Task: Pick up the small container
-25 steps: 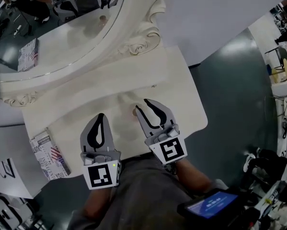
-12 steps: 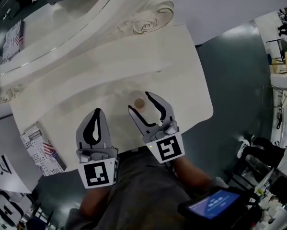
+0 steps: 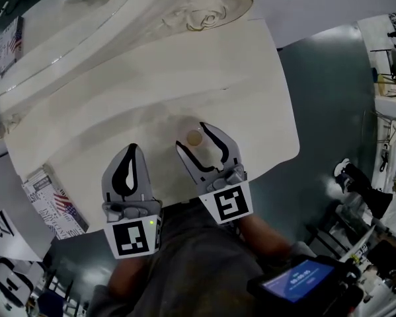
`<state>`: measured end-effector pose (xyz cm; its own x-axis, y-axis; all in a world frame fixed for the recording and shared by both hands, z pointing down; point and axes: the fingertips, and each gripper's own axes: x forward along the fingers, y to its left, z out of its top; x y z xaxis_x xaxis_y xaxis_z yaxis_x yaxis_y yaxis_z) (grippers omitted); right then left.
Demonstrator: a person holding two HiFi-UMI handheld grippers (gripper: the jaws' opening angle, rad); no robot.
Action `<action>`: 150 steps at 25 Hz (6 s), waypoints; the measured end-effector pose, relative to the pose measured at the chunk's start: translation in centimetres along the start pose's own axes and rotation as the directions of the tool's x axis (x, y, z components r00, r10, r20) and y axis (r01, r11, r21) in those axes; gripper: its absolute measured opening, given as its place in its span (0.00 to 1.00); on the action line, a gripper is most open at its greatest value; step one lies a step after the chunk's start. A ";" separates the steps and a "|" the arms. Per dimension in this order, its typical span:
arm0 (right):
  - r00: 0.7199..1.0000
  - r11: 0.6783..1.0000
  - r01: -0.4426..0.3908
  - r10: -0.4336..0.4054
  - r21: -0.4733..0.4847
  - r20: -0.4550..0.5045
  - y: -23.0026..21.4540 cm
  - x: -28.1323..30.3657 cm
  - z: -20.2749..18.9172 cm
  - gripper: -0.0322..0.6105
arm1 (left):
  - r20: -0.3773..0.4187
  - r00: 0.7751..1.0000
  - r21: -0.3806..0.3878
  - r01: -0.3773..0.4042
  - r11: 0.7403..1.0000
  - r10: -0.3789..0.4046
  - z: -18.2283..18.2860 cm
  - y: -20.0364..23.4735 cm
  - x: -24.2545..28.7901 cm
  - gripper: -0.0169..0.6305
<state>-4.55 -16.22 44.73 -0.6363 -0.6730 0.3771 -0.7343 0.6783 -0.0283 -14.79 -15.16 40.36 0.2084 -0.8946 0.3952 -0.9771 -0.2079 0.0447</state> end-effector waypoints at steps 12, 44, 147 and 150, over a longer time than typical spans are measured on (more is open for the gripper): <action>0.999 1.000 0.016 -0.015 0.005 -0.042 -0.2 0.4 -2.0 0.40 | -0.013 1.000 -0.011 0.009 1.000 -0.009 -1.0 -0.1 0.6 0.05; 0.997 0.997 0.074 -0.074 -0.013 -0.019 -0.2 0.2 -1.2 0.28 | -0.004 1.000 -0.010 0.010 1.000 -0.010 -0.7 0.2 -0.1 0.05; 0.952 0.988 0.154 -0.139 -0.034 0.273 -3.5 -9.2 15.2 0.27 | 0.329 0.944 0.096 -0.043 0.994 0.009 12.6 -2.5 -6.0 0.05; 0.952 0.987 0.155 -0.141 -0.030 0.272 -3.5 -9.2 15.2 0.27 | 0.333 0.943 0.097 -0.042 0.994 0.007 12.6 -2.5 -5.9 0.05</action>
<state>0.28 -16.91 27.33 -0.5664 -0.8166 0.1111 -0.8165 0.5743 0.0586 -13.02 -14.34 26.34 0.2037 -0.9767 0.0674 -0.9762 -0.2078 -0.0614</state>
